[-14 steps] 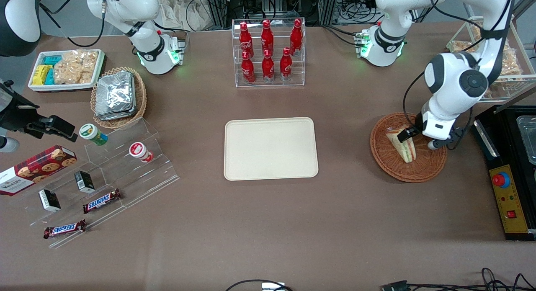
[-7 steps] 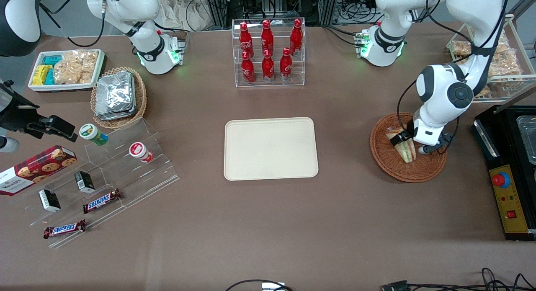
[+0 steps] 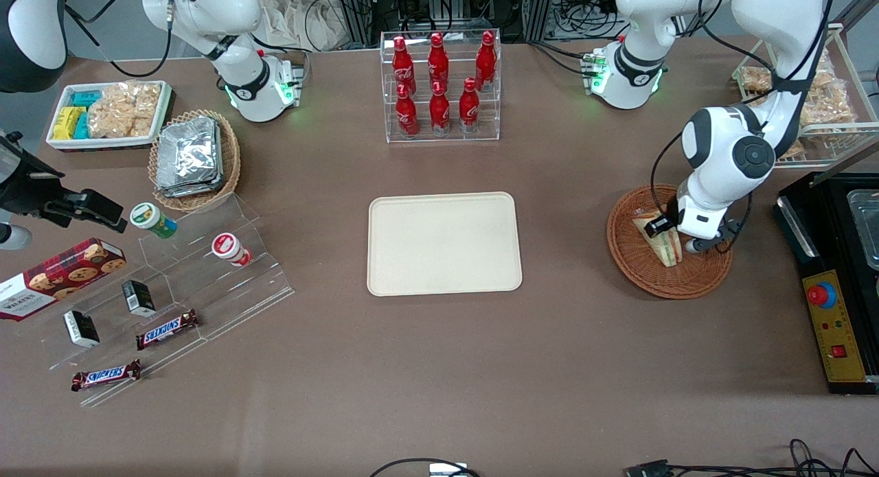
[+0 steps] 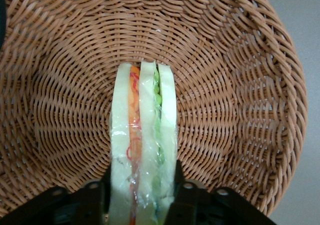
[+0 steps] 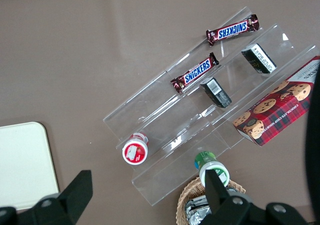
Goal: Place sandwich from basket to tray
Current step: 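Close the left gripper on the sandwich, then lift the sandwich up out of the basket with the left gripper, then carry the sandwich over the beige tray with the left gripper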
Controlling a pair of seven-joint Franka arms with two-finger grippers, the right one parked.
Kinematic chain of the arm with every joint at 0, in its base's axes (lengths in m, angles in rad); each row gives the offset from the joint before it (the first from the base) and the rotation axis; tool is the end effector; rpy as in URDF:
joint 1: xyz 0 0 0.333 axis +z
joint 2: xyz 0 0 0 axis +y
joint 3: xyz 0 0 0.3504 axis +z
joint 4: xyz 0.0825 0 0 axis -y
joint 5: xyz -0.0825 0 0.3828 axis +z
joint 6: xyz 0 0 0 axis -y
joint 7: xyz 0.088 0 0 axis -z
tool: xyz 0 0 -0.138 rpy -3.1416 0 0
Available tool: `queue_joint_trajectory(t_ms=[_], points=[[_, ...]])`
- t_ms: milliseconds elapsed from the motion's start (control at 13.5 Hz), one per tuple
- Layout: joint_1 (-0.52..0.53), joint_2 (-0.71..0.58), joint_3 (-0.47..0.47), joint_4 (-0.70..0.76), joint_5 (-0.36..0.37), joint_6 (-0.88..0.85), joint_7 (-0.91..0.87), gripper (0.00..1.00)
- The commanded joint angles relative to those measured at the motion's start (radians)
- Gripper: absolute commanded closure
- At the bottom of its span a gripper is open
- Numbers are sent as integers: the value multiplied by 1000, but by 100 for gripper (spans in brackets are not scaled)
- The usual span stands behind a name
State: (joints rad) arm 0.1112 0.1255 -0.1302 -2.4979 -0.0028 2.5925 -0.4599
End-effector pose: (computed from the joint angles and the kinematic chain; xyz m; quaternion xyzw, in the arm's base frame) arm 0.4707 -0.0100 0.2385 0.9753 0.2202 -0.0166 0.0051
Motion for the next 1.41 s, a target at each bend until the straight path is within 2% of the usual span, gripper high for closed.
queue_joint_trajectory(t_ms=[0, 370, 593, 741, 963, 1333], points=[[-2, -13, -3, -7, 6, 5, -3, 77], [-2, -188, -3, 66, 4, -280, 42, 76], [-2, -236, -3, 254, 4, -562, 84, 76], [-4, -210, -5, 452, 4, -778, 92, 76], [-16, -158, -12, 696, -5, -1010, 95, 74], [-126, -26, -44, 1002, -14, -1157, 73, 74]])
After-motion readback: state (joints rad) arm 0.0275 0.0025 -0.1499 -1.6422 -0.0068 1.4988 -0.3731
